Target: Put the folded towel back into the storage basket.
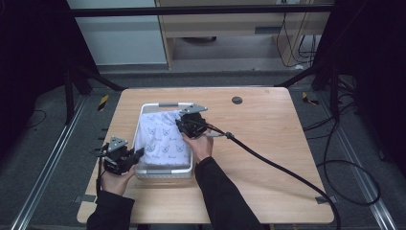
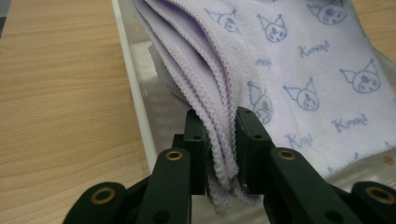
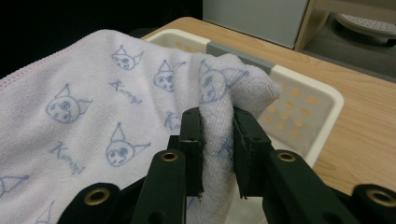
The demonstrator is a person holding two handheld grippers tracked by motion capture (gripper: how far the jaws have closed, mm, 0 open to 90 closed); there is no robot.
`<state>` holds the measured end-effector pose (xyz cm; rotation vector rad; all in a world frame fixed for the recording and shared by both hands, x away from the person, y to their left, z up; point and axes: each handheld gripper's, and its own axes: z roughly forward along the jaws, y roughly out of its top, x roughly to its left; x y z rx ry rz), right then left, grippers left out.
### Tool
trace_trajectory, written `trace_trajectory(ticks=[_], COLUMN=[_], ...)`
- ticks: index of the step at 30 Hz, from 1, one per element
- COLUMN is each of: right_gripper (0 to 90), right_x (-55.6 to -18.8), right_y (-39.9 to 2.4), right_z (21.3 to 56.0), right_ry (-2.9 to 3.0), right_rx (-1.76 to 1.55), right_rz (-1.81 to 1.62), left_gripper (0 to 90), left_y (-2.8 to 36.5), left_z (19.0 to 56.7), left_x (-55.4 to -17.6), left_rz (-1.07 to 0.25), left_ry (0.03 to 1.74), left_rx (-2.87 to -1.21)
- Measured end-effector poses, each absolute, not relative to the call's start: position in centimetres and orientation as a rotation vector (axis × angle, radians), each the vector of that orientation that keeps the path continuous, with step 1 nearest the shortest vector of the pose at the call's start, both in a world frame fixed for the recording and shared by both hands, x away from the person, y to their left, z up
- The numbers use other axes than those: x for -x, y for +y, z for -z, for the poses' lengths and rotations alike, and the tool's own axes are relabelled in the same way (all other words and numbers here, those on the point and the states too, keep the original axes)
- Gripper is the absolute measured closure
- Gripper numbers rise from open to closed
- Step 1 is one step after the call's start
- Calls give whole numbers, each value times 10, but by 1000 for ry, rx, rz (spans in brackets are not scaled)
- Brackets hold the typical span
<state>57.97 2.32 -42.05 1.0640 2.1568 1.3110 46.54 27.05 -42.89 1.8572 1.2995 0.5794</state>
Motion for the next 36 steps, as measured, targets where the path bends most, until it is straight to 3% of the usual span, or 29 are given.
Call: trace_trajectory(ticks=[11, 13, 18, 26, 36], right_gripper=[746, 717, 498, 382, 231], right_x=[-582, -582, -585, -574, -549], right_y=[24, 24, 20, -2, -49], right_z=[428, 430, 433, 419, 399], right_ry=[2165, 2168, 2182, 2115, 2064], right_rx=[-1063, -1066, -1043, -1024, -1046], right_rz=[-1283, -1267, -1207, -1250, -1319], left_gripper=[746, 665, 565, 542, 453], left_y=[268, 268, 275, 273, 273], left_z=[433, 435, 428, 419, 412], left_x=[-469, -470, -465, -457, -450], left_rz=[-587, -589, -620, -634, -621], left_ry=[1318, 1334, 1341, 1272, 1178], left_rx=[-1869, -1874, -1816, -1784, -1761])
